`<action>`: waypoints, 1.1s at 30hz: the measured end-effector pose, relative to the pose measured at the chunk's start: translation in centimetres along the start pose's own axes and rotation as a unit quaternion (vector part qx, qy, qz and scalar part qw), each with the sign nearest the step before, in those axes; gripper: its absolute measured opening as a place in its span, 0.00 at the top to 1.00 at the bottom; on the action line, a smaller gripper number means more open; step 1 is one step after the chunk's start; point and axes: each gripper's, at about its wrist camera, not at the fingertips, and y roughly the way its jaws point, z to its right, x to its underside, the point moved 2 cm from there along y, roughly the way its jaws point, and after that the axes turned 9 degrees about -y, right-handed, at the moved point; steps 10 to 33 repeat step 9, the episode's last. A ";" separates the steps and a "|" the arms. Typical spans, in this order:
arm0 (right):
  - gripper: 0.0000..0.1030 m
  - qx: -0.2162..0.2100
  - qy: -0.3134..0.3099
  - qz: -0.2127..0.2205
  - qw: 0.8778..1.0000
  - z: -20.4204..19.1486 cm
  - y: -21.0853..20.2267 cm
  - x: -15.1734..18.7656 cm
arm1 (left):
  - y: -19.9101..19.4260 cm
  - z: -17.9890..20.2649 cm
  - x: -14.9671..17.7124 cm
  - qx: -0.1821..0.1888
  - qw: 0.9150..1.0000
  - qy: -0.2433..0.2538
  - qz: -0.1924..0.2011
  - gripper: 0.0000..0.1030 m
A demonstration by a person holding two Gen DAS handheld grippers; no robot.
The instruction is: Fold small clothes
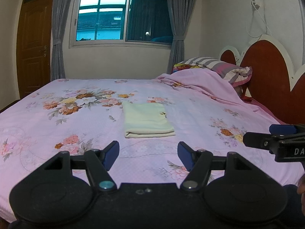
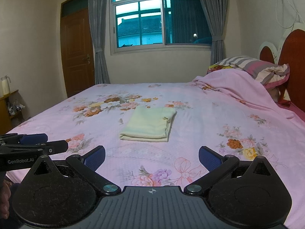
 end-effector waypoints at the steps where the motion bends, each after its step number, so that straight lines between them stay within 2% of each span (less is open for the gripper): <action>1: 0.00 0.001 0.000 0.000 1.000 -0.2 -0.1 0.1 | 0.1 -0.1 0.0 0.001 1.000 -0.001 0.000 0.35; 5: 0.00 0.002 0.001 -0.004 1.000 -0.3 0.1 0.2 | 0.2 -0.5 0.1 -0.008 1.000 -0.008 0.007 0.35; 9: 0.00 0.003 0.001 -0.007 1.000 -0.2 0.4 0.4 | 0.2 -0.7 0.1 0.011 1.000 -0.007 0.003 0.35; 33: 0.00 0.003 0.001 -0.007 1.000 -0.2 0.4 0.4 | 0.2 -0.7 0.1 0.011 1.000 -0.007 0.003 0.35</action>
